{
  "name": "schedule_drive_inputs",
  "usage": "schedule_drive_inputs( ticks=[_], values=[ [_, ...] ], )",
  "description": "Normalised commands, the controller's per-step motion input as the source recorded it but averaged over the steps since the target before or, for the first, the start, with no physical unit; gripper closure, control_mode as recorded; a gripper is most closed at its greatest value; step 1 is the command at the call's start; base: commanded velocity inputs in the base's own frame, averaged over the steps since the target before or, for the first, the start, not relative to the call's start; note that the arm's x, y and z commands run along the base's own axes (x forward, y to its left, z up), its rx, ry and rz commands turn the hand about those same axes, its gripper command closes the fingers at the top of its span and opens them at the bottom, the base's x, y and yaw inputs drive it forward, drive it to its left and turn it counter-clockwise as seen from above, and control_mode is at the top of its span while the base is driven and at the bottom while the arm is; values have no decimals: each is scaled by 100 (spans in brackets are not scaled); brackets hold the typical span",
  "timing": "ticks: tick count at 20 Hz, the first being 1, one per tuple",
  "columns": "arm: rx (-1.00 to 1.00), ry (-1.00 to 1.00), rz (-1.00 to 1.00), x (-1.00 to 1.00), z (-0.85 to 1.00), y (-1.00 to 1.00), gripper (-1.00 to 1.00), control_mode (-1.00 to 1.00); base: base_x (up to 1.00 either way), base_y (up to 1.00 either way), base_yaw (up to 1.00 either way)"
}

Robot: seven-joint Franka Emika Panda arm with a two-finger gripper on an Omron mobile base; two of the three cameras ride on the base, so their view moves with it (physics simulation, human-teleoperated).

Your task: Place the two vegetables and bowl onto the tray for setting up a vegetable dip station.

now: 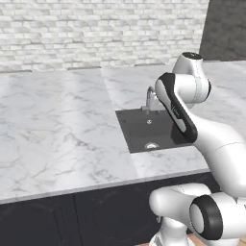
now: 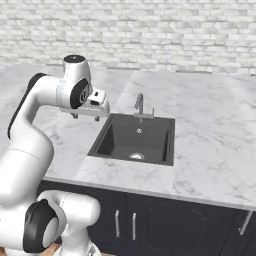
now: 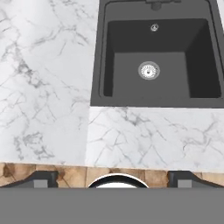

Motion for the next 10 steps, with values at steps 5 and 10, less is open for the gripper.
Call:
schedule_drive_inputs(
  ticks=[5, 10],
  values=[
    [0, 0, 0, 0, 0, 0, -100, 100, 0, 71, 0],
    [0, 0, 0, 0, 0, 0, -100, 100, 0, 72, 0]
  ],
)
